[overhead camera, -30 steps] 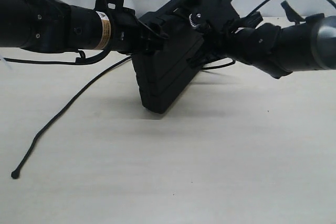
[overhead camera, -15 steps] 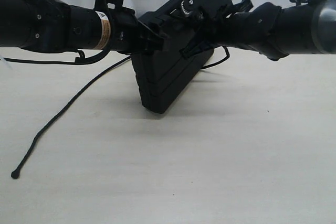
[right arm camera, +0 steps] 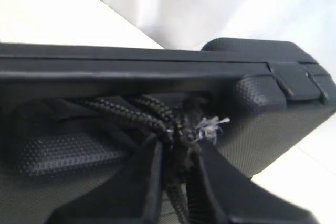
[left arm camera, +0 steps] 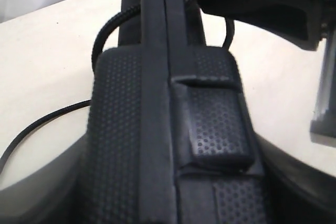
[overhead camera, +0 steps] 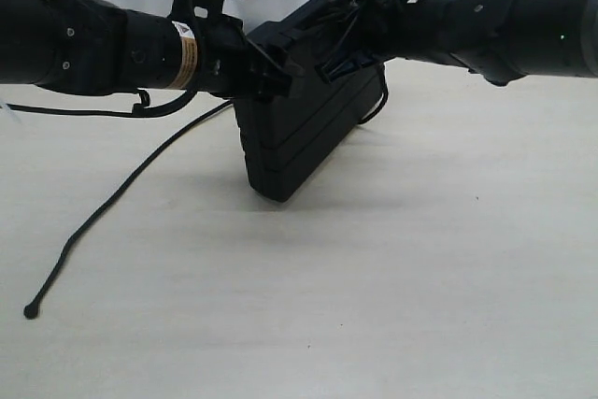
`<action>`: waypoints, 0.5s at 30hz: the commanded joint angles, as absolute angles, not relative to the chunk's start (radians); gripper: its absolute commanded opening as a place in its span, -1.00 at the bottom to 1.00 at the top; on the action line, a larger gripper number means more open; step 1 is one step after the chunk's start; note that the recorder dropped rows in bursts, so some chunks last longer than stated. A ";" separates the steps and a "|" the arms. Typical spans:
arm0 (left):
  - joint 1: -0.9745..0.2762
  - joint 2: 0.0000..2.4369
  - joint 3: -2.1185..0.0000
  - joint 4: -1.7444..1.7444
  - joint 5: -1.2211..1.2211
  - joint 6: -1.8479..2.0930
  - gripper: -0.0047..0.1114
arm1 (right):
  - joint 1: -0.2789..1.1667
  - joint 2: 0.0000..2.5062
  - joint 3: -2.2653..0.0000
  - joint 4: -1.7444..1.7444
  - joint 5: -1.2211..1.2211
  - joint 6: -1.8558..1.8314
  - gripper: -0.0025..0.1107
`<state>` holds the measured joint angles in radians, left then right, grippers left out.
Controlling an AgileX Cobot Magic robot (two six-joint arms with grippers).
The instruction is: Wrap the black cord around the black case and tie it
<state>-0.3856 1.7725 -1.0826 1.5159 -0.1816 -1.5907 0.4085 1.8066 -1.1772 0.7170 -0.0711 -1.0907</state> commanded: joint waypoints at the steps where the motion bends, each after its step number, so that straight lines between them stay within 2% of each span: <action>1: -0.396 1.764 -1.084 1.532 -0.223 -1.582 -0.92 | 0.410 1.799 -1.186 0.709 -0.028 -1.099 -0.88; 7: -0.396 1.764 -1.084 1.532 -0.223 -1.571 -0.92 | 0.410 1.800 -1.186 0.716 0.000 -1.085 -0.86; 9: -0.396 1.764 -1.084 1.534 -0.225 -1.568 -0.92 | 0.410 1.800 -1.186 0.716 0.019 -1.085 -0.78; 15: -0.396 1.764 -1.084 1.534 -0.234 -1.566 -0.92 | 0.410 1.800 -1.186 0.716 0.051 -1.103 -0.21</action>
